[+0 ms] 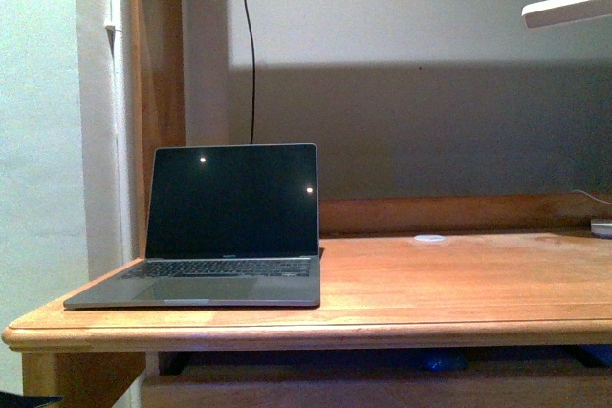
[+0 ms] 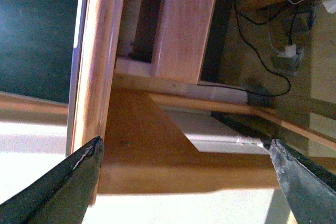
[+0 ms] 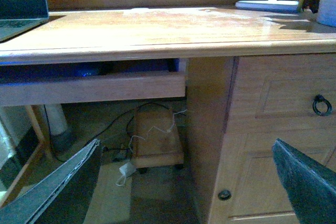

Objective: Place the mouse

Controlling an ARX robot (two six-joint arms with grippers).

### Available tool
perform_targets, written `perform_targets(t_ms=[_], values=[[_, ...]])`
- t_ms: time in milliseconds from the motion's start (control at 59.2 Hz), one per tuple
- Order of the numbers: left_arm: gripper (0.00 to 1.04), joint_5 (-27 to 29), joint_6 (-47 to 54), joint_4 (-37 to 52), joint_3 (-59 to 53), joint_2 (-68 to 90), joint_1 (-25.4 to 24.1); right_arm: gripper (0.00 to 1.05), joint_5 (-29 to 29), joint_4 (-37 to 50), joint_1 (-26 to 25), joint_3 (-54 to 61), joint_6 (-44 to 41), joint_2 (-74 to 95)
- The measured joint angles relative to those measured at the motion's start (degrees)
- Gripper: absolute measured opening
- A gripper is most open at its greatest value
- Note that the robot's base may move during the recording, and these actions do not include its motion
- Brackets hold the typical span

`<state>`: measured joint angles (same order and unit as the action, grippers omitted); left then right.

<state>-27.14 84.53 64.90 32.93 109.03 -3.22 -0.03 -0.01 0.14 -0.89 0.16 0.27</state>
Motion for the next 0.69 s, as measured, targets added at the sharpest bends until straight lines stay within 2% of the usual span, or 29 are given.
perform_targets(t_ms=[152, 169, 692], values=[[0.97, -1.2, 3.3, 0.5, 8.2, 6.0, 3.0, 0.97, 0.0, 0.0, 0.0, 0.0, 0.0, 0.0], [0.97, -1.4, 3.4, -0.4, 13.9, 9.8, 4.6, 0.97, 0.0, 0.0, 0.0, 0.0, 0.0, 0.0], [0.97, -1.9, 7.5, -6.6, 28.9, 22.3, 6.2, 0.97, 0.0, 0.0, 0.0, 0.0, 0.0, 0.0]])
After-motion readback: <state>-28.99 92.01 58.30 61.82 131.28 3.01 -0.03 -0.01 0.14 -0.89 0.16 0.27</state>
